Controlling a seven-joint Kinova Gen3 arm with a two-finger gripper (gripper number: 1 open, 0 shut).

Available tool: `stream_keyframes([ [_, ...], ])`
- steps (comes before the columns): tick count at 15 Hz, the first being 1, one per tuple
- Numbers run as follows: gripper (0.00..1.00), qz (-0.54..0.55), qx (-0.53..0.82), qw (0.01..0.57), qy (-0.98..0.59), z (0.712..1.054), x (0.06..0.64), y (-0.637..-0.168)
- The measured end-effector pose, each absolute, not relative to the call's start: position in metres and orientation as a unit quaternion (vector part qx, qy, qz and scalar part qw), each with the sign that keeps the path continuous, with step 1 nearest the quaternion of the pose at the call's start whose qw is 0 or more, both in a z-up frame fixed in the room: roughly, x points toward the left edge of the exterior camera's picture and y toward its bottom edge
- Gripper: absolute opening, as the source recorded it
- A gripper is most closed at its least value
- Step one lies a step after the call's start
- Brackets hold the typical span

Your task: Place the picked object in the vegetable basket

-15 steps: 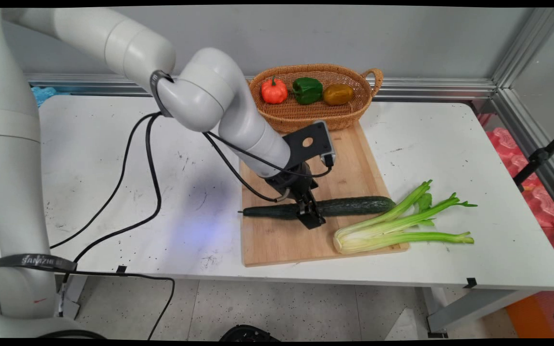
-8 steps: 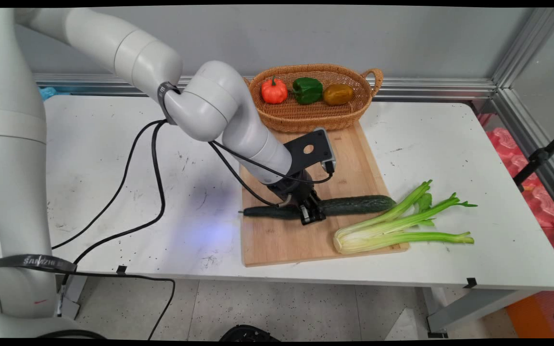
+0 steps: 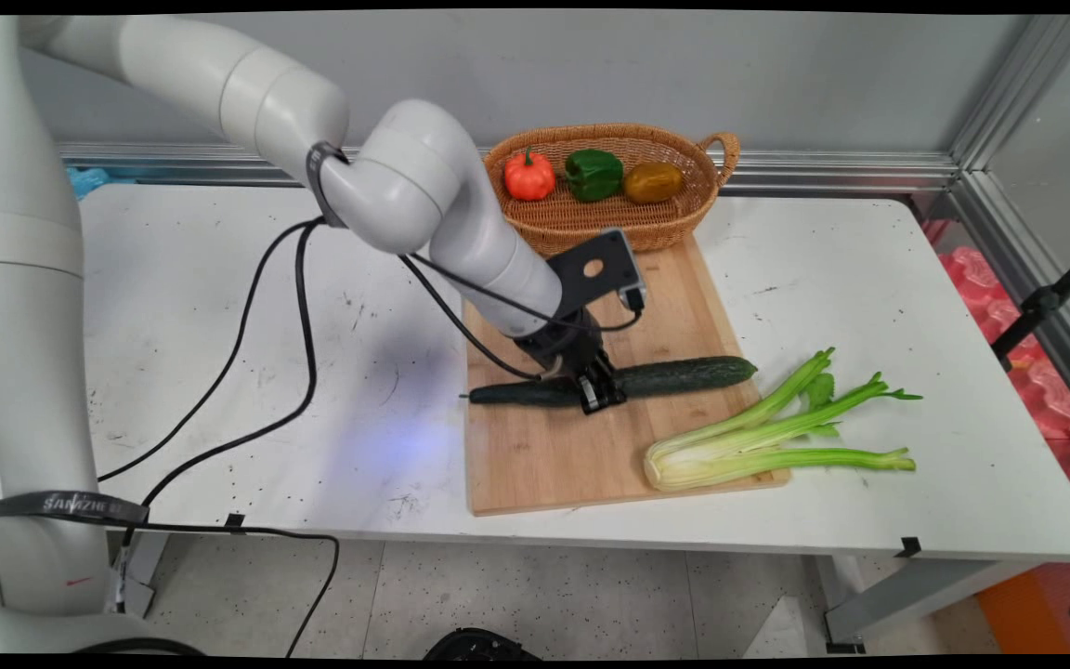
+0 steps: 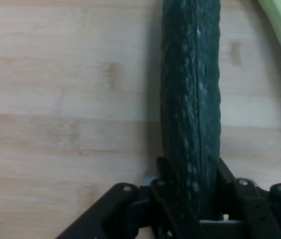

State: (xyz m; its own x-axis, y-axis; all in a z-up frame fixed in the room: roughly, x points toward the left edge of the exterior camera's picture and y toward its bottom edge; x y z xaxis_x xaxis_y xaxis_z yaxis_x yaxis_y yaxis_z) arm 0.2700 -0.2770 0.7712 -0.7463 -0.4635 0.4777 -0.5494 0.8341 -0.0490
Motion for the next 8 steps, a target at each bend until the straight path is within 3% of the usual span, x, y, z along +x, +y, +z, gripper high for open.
stream_keyframes([
  [8, 0.0, 0.088, 0.277, 0.248, -0.924, 0.828, 0.29, -0.317],
])
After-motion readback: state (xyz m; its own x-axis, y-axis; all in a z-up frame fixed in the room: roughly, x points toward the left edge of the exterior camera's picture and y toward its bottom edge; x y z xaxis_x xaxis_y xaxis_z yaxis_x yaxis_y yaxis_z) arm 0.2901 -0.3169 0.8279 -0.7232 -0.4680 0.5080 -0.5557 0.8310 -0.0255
